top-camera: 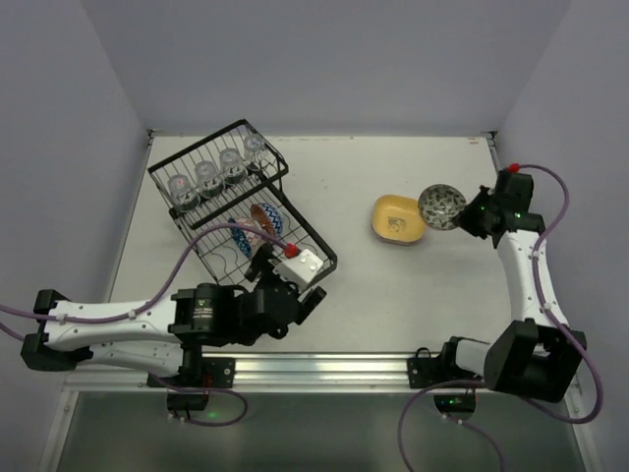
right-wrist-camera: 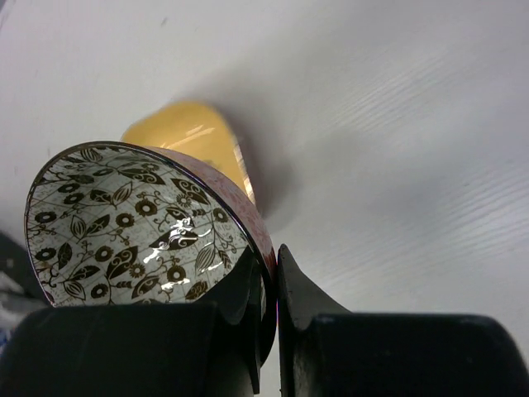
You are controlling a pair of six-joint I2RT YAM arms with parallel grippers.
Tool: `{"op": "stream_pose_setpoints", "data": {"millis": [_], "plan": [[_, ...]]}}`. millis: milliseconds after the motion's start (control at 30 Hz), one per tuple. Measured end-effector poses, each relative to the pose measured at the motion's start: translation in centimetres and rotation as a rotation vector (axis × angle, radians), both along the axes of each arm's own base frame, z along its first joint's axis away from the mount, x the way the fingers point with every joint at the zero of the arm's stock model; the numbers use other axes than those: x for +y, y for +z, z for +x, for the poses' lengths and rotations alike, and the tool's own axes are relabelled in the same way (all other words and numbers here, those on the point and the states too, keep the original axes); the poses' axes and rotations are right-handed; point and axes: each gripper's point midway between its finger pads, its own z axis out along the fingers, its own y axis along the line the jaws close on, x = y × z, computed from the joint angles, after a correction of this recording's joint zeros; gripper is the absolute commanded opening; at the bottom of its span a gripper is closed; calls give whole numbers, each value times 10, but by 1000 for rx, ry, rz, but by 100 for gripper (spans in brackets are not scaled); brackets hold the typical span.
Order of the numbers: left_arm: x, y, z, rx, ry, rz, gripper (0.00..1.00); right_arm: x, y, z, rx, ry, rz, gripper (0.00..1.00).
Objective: Unload the mixed dishes from the dish rack
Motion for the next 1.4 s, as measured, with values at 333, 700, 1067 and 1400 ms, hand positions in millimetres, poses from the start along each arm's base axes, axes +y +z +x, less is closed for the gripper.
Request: {"op": "stream_pose_setpoints", "data": {"millis": [333, 700, 1067, 1400], "plan": [[86, -19, 10, 72, 281, -87, 100, -92, -61, 19, 101, -372, 20, 0], [93, -22, 12, 66, 303, -102, 100, -99, -113, 22, 227, -405, 23, 3], [105, -19, 24, 61, 378, -125, 100, -100, -121, 24, 239, -409, 24, 42], [111, -28, 46, 96, 479, -136, 100, -96, -74, 25, 119, -405, 29, 74]]}}
